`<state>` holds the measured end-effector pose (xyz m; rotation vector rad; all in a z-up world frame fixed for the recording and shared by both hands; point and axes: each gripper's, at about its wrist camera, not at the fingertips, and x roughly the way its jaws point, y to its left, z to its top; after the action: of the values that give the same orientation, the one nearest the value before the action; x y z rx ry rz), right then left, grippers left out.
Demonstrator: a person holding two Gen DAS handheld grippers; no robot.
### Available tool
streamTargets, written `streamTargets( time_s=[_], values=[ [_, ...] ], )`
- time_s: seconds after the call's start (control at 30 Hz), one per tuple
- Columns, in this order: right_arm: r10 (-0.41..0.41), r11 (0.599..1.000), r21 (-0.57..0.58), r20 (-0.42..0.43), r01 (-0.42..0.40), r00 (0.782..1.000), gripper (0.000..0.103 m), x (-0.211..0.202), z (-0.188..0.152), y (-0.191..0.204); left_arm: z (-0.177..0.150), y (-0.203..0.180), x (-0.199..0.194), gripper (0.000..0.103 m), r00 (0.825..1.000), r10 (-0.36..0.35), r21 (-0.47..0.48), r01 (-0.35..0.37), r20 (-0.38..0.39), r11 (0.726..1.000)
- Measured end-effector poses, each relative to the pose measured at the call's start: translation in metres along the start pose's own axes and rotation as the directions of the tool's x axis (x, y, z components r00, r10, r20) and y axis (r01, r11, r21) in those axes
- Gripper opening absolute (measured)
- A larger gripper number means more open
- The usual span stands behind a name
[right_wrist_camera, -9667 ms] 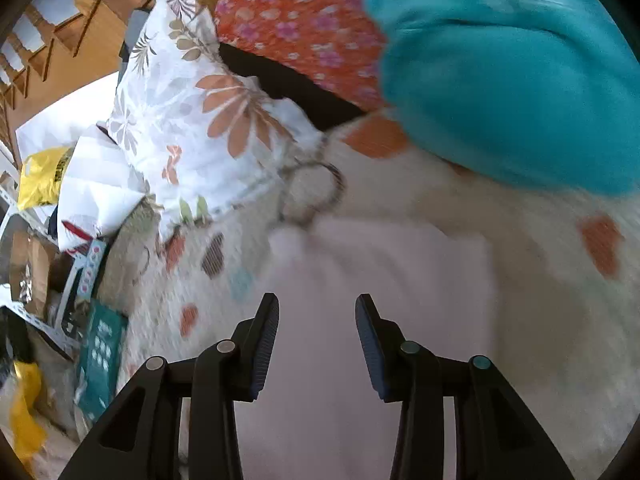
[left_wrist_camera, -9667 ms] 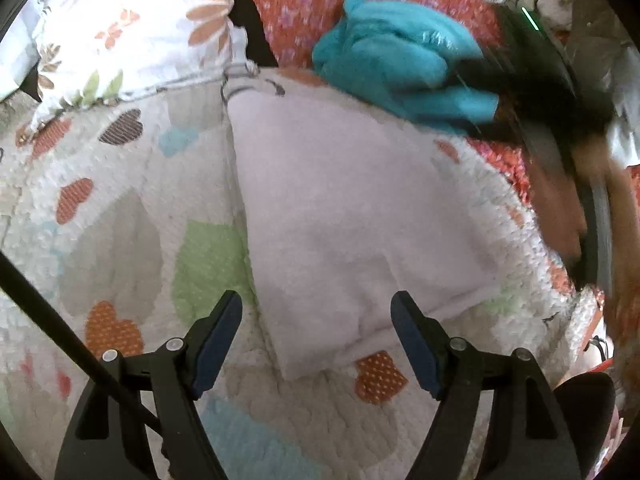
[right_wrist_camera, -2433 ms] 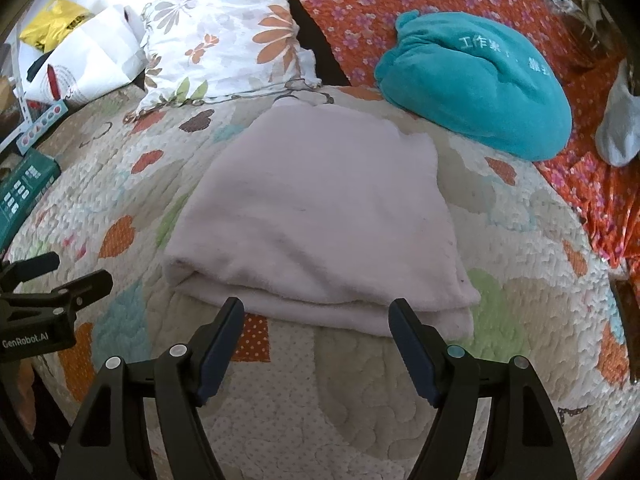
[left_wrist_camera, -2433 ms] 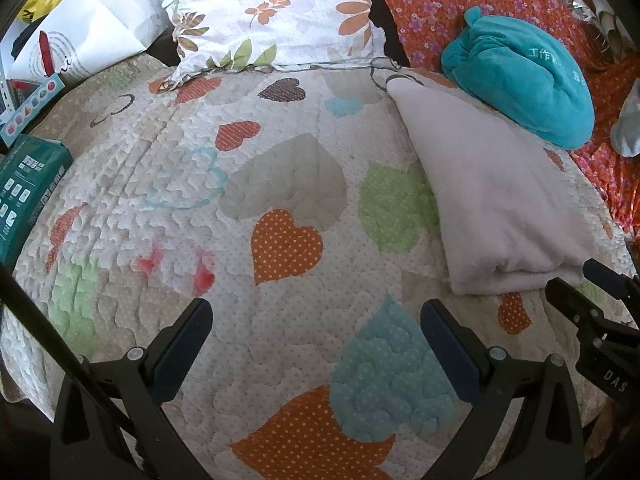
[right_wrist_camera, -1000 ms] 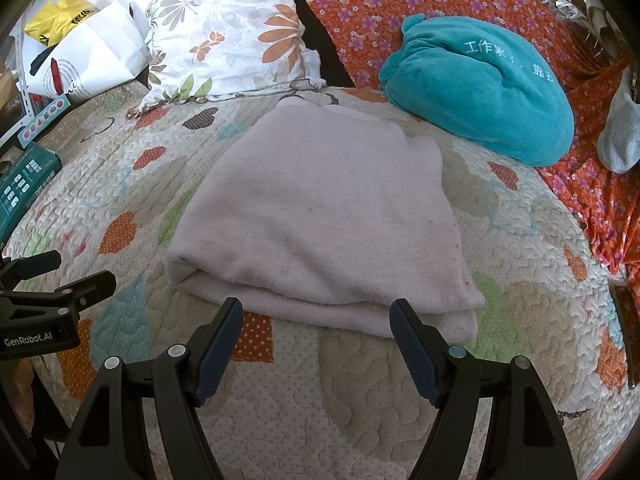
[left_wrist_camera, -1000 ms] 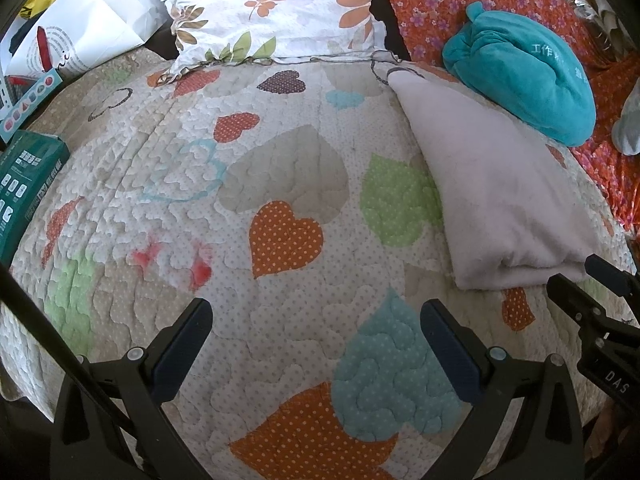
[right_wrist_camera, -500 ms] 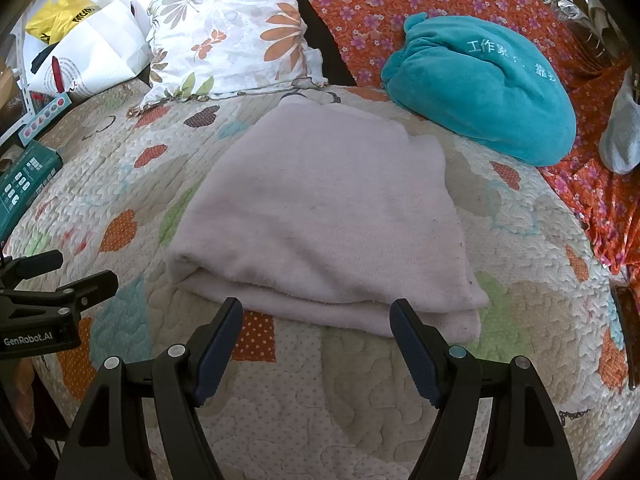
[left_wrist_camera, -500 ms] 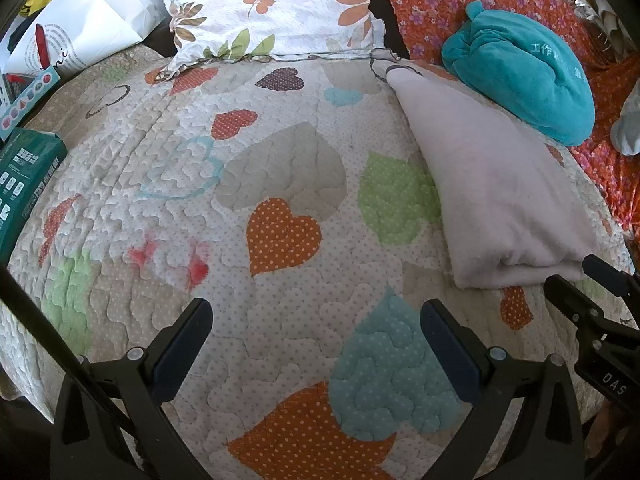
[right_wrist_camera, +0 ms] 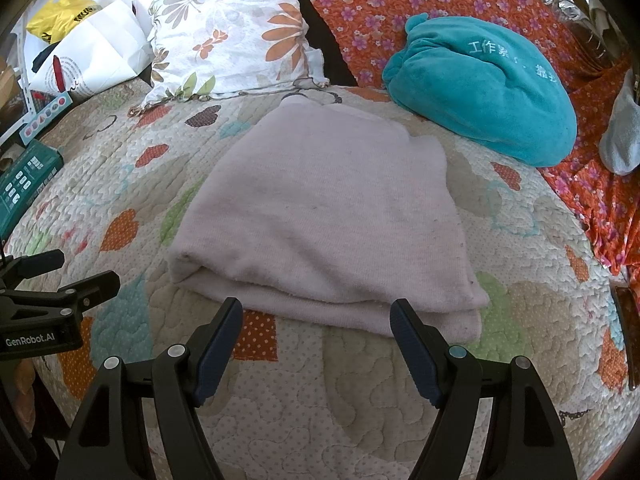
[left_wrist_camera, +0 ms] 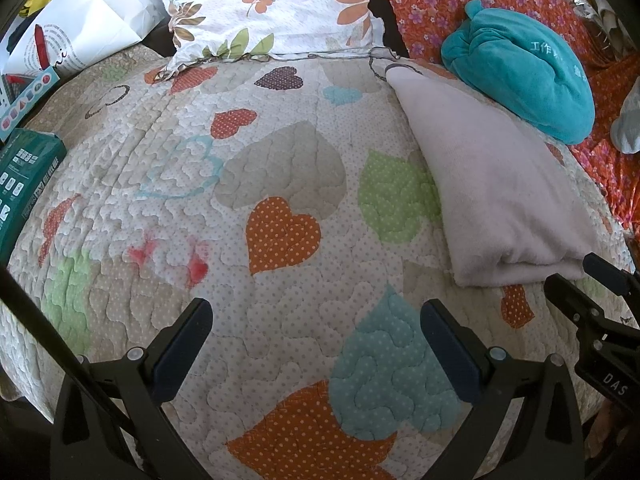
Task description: Fold small clothes
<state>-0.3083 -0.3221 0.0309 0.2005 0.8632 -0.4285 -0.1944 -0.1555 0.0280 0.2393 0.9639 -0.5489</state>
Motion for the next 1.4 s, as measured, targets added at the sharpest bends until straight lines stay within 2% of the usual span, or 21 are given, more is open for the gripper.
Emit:
streamTargets(
  time_s=[1.4],
  values=[
    [0.035,0.999,-0.031,0.030,-0.034,0.999,0.083,-0.005,-0.001,0.010,-0.001,0.005,0.006,0.103,1.000,-0.018,-0.010,0.017,-0.026,1.000]
  ],
)
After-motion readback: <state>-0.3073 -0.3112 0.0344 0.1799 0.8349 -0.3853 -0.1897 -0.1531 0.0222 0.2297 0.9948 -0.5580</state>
